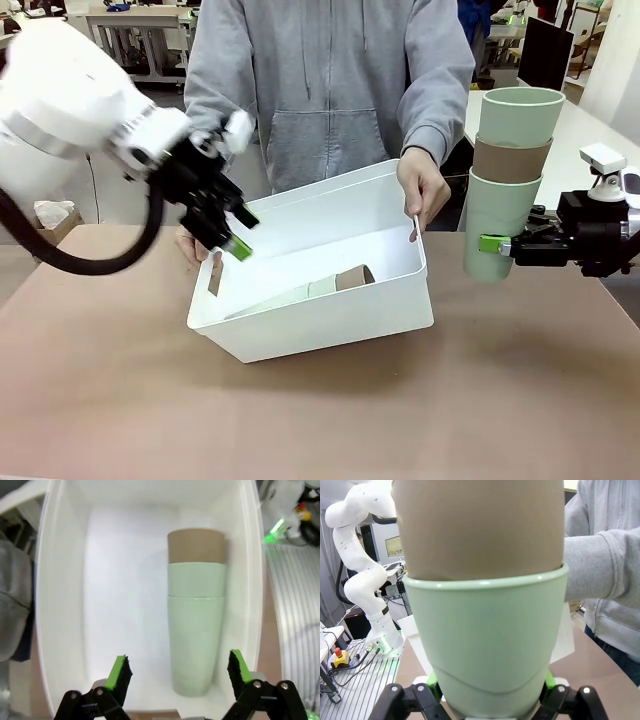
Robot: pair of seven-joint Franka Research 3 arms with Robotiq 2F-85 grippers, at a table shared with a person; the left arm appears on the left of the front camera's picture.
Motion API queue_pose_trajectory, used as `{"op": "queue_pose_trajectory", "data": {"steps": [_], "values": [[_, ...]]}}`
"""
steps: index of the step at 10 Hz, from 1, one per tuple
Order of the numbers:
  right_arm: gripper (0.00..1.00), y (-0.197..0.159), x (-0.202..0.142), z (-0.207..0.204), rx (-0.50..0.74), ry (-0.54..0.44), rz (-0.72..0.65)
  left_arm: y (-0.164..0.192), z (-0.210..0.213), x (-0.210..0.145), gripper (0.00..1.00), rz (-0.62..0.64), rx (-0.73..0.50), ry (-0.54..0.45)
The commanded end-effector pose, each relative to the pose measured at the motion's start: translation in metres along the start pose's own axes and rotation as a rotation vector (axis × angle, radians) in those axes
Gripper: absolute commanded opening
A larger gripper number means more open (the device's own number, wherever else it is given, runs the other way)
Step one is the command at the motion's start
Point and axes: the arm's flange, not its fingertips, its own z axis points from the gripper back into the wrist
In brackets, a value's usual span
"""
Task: Stack the cups and store them in the basket.
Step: Place the stack of Reusable plastic cups into the Pantry Basket.
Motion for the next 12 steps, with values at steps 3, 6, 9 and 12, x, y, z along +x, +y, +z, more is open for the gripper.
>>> {"op": "queue_pose_trajectory", "data": {"steps": [3,6,9,12], "values": [[0.85,0.001,0.004,0.0,-0.003,-0.004,0.009,-0.011,0.141,-0.062,1.0,0.024,-0.028,-0.301],[0.85,0.001,0.004,0.0,-0.003,-0.004,0.009,-0.019,0.211,-0.124,1.0,0.042,0.1,-0.401],[0.85,0.001,0.004,0.0,-0.003,-0.004,0.009,-0.023,0.213,-0.144,1.0,0.046,0.139,-0.382],[0.85,0.001,0.004,0.0,-0.003,-0.004,0.009,-0.028,0.23,-0.149,1.0,0.079,0.136,-0.386]]}}
